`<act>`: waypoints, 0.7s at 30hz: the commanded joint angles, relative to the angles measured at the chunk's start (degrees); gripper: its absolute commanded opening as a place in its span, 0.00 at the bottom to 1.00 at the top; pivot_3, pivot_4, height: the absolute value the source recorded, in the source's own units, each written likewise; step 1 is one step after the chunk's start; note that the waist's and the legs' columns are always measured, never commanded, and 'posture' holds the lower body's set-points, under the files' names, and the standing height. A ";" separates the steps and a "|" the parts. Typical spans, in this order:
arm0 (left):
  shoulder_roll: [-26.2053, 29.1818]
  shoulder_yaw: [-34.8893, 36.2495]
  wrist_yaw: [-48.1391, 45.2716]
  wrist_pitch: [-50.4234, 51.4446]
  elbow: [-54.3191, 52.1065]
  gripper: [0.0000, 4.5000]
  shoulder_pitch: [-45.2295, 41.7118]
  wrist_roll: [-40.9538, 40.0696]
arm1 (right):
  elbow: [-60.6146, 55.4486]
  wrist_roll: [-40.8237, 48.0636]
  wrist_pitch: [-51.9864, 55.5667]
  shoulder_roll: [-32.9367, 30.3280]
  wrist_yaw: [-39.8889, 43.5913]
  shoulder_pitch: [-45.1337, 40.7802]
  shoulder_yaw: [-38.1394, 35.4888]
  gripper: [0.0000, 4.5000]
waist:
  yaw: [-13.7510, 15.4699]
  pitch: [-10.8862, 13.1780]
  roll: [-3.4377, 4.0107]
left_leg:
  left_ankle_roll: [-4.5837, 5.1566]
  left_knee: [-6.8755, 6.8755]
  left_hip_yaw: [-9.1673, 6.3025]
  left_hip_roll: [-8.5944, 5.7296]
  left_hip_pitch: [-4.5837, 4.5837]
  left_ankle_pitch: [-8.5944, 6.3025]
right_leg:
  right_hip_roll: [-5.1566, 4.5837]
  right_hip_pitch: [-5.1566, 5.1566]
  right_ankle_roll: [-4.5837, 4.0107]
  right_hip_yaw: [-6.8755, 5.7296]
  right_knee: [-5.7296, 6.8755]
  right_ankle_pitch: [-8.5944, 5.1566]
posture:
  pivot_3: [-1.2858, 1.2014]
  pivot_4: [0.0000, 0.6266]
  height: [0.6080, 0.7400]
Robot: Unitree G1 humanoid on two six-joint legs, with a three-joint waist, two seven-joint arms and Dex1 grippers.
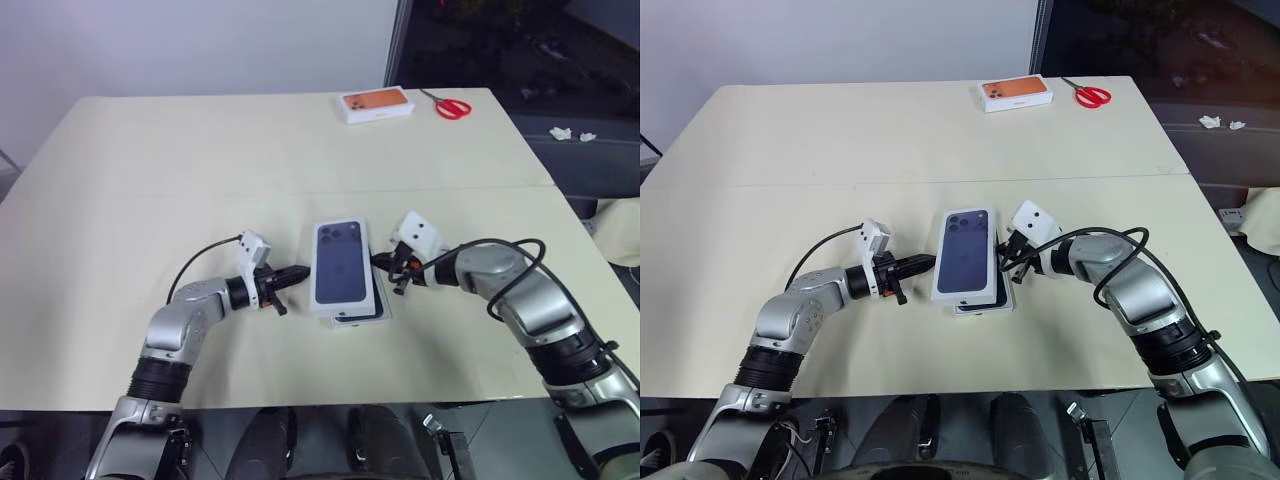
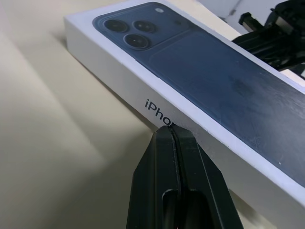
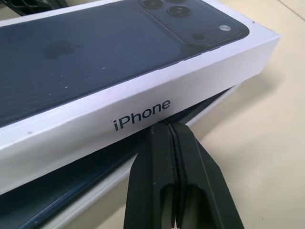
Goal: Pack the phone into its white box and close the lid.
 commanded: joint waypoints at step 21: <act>1.02 -0.92 -1.25 4.08 -9.47 0.00 1.66 -2.06 | 0.17 -5.45 -6.36 -5.68 7.35 2.12 -2.06 0.01 | 0.04 0.00 0.00 | 0.00 0.02 0.00 -0.02 0.02 0.00 | -0.01 0.02 0.00 0.00 0.02 0.00 | 0.52 0.24 1.00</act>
